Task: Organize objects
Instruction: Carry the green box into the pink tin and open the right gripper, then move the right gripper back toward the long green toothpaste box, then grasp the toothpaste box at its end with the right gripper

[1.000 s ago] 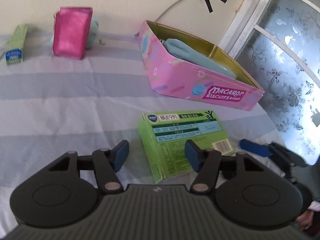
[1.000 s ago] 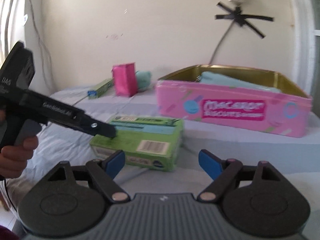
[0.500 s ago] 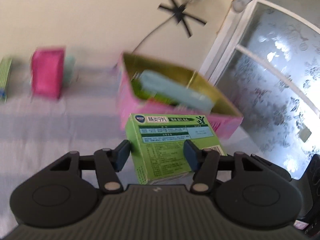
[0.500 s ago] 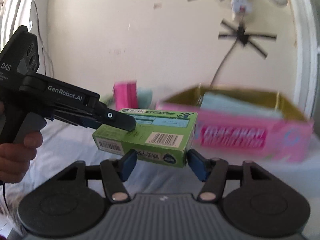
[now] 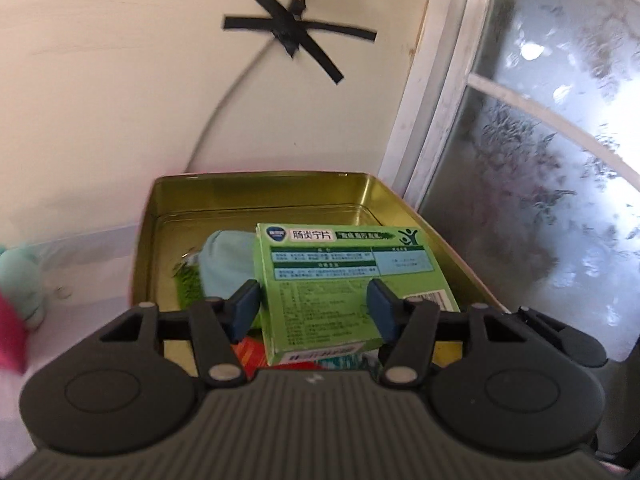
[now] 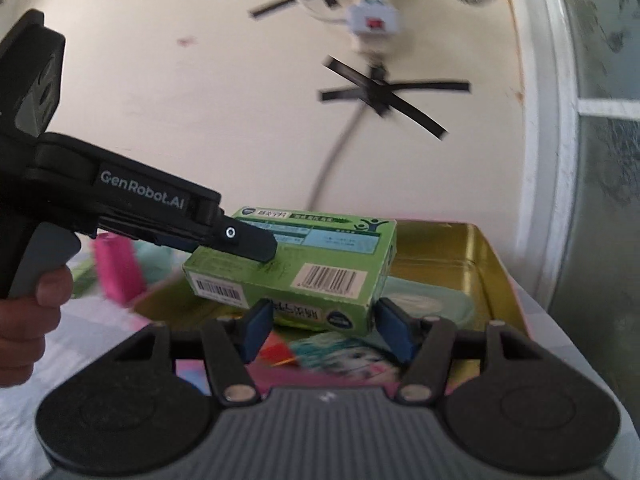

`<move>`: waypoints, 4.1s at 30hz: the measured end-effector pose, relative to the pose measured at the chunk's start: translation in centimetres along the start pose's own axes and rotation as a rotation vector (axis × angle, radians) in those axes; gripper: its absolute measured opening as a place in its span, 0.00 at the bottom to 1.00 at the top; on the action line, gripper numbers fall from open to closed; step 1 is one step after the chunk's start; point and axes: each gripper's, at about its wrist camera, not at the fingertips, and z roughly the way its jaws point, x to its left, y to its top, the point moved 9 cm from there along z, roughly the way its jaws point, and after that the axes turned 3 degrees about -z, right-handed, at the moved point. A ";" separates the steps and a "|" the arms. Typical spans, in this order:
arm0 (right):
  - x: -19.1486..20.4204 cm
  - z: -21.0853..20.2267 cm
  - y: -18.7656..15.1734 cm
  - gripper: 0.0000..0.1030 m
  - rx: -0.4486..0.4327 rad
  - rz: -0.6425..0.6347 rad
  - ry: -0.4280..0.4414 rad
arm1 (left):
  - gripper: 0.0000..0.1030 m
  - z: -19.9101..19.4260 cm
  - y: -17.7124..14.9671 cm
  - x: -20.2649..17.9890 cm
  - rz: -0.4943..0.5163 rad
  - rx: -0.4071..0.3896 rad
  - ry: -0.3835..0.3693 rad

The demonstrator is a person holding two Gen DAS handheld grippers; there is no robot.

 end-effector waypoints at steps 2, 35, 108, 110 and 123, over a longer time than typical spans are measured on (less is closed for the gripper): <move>-1.3 1.5 0.2 0.57 0.016 0.019 -0.027 | 0.59 2.0 0.7 -0.1 -0.012 0.025 -0.002; 0.4 7.7 1.7 0.51 0.121 0.013 -0.051 | 0.59 -4.5 -4.6 0.9 0.041 -0.038 0.157; 38.6 10.9 -3.6 0.62 0.250 -0.191 0.352 | 0.66 -26.3 -19.4 34.2 -0.385 -0.145 0.779; 40.2 12.9 -2.5 0.62 0.238 -0.189 0.351 | 0.66 -26.5 -19.1 33.8 -0.365 -0.173 0.780; 42.9 19.8 -1.4 0.41 0.263 -0.194 0.277 | 0.66 -26.3 -18.6 33.2 -0.306 -0.217 0.786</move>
